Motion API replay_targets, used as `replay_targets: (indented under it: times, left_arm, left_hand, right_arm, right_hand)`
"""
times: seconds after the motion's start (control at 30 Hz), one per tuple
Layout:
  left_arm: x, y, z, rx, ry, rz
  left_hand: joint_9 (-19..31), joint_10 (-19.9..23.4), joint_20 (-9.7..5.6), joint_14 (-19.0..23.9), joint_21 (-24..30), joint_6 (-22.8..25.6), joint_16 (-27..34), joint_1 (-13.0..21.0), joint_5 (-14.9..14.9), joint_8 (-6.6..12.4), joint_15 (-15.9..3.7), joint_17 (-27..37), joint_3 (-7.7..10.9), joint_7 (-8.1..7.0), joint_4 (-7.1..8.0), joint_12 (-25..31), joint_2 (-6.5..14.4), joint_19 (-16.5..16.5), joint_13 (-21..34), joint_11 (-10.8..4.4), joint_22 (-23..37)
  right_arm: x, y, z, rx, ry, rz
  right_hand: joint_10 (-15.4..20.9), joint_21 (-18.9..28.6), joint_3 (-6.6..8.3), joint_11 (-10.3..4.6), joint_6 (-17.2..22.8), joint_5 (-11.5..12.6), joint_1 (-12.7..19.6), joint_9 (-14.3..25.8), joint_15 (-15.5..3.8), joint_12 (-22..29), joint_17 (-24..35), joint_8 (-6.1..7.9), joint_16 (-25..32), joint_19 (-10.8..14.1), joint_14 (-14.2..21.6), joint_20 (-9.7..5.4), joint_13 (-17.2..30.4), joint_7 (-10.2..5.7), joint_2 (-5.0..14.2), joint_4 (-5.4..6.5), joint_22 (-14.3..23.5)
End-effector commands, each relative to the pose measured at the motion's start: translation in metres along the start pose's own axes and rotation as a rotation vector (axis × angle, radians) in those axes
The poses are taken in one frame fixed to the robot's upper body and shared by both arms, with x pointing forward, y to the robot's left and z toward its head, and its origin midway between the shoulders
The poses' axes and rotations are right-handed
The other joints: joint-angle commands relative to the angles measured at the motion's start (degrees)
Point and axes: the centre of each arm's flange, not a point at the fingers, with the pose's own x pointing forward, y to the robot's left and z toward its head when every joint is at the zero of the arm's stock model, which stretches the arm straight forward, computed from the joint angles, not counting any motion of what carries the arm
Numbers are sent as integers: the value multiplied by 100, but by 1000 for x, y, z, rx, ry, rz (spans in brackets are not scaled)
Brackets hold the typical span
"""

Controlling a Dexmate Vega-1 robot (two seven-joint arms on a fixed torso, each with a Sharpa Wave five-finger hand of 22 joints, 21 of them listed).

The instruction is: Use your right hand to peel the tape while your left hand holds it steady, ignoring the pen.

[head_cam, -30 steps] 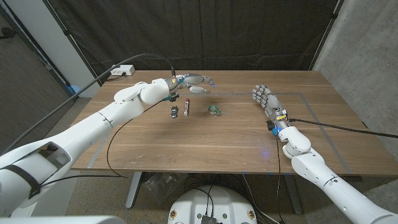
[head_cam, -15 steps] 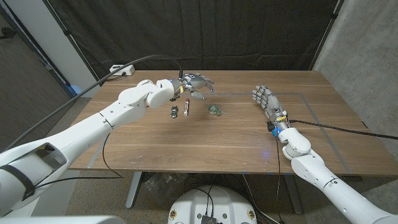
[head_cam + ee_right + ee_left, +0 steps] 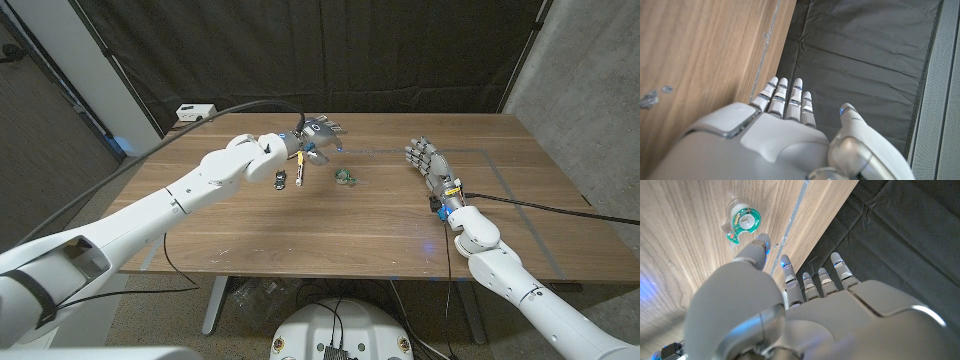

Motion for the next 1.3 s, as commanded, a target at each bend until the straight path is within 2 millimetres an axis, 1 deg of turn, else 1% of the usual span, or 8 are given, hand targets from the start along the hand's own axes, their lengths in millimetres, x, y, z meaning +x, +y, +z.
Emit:
replay_targets:
  times: [0.03,0.23,0.63,0.77,0.8,0.93,0.97,1.3]
  left_arm:
    - [11,-9,15,71,-24,-26]
    - [19,-16,17,64,-50,-91]
    - [28,-28,18,63,-73,-138]
    - [30,-31,20,70,-79,-141]
    - [30,-32,20,71,-79,-138]
    - [34,-38,22,77,-85,-136]
    - [35,-39,23,77,-89,-139]
    - [44,-46,28,90,-112,-119]
  left_hand:
    - [12,-48,32,-63,-37,-17,37,13,56,-10,20,16,-79,-26,43,-12,-66,18,16,-8,24]
    - [22,-154,23,-221,-77,3,12,-104,87,-32,102,42,-230,-3,143,-28,-128,-27,20,27,26]
    - [32,-211,29,-333,-109,113,12,-102,148,-16,178,60,-304,-47,173,-23,-140,-49,22,50,30]
    - [34,-213,22,-353,-120,226,18,-79,177,17,170,60,-338,-152,162,-13,-174,-50,23,63,31]
    - [35,-216,19,-363,-122,235,19,-64,190,15,165,60,-349,-213,157,-11,-182,-45,23,55,31]
    - [39,-200,42,-399,-162,396,29,6,240,65,186,70,-351,-273,153,5,-144,-117,24,44,33]
    - [41,-194,46,-424,-182,466,28,34,258,88,195,74,-351,-326,152,10,-124,-158,24,33,34]
    - [45,-119,51,-448,-204,657,49,101,305,146,192,81,-383,-298,150,42,-112,-168,24,10,36]
  right_arm:
    - [-1,1,-2,4,9,-1]
    - [-1,1,-4,8,19,-6]
    - [-1,0,-9,16,27,-16]
    - [2,0,-9,16,28,-16]
    - [2,0,-10,12,30,-16]
    - [4,0,-11,2,41,-17]
    - [5,0,-11,7,39,-16]
    - [7,-2,-15,11,43,-22]
  right_hand:
    - [52,-36,-6,-5,60,2,-40,21,3,17,23,34,18,20,63,2,13,26,0,6,29]
    - [60,-39,-5,4,66,3,-46,21,9,15,23,32,13,23,67,2,13,24,1,6,30]
    - [70,-48,2,20,77,5,-56,22,16,8,22,27,3,26,76,1,15,23,9,5,32]
    - [74,-51,3,17,81,5,-63,22,17,5,23,25,1,27,79,1,15,21,11,6,33]
    - [62,-52,3,10,80,5,-65,22,18,0,23,23,0,28,81,1,15,16,11,7,33]
    - [62,-56,3,8,83,6,-71,22,19,-4,24,23,-2,24,82,5,15,15,12,8,33]
    - [71,-57,3,24,83,6,-72,22,22,-1,24,21,-2,25,83,7,15,11,12,8,33]
    - [84,-65,-1,23,90,4,-92,22,20,-5,25,18,-9,27,84,7,16,5,6,12,35]
